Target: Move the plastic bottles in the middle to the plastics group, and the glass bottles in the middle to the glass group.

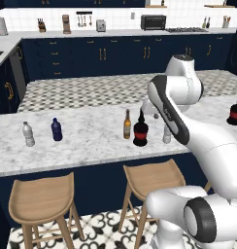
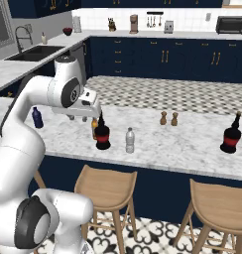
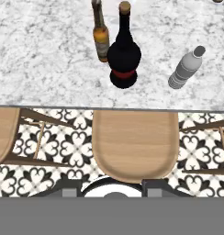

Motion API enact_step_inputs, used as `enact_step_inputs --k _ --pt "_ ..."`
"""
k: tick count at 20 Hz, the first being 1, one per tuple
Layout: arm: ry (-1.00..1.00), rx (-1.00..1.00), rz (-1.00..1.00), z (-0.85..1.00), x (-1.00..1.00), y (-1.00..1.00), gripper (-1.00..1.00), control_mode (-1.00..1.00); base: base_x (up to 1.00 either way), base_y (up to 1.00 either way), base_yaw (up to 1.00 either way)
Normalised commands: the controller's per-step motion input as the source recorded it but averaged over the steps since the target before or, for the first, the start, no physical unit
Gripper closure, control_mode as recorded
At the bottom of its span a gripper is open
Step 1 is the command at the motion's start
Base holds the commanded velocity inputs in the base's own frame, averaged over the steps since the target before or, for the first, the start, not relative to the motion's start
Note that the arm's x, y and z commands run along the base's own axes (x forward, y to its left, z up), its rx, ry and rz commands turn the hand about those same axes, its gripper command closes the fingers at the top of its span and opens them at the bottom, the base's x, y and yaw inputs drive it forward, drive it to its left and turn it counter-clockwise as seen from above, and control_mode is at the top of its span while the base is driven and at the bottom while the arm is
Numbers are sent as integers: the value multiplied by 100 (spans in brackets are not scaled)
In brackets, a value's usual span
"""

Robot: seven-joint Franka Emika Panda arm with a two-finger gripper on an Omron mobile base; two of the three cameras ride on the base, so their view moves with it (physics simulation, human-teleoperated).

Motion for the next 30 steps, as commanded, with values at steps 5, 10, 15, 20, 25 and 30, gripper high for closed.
enact_step_inputs --k 5,10,15,20,25,30 --pt "4 -2 1 -17 -7 -1 -100 -100 0 0 0" --pt "-11 -7 0 -5 0 2 -100 -100 0 0 0" --pt "-17 -3 -12 0 24 60 -100 -100 0 0 0" --pt "-3 2 -18 -9 66 34 -100 -100 0 0 0" --pt "1 11 -7 -5 62 -25 -100 -100 0 0 0" --pt "0 2 6 0 58 -52 -100 -100 0 0 0"
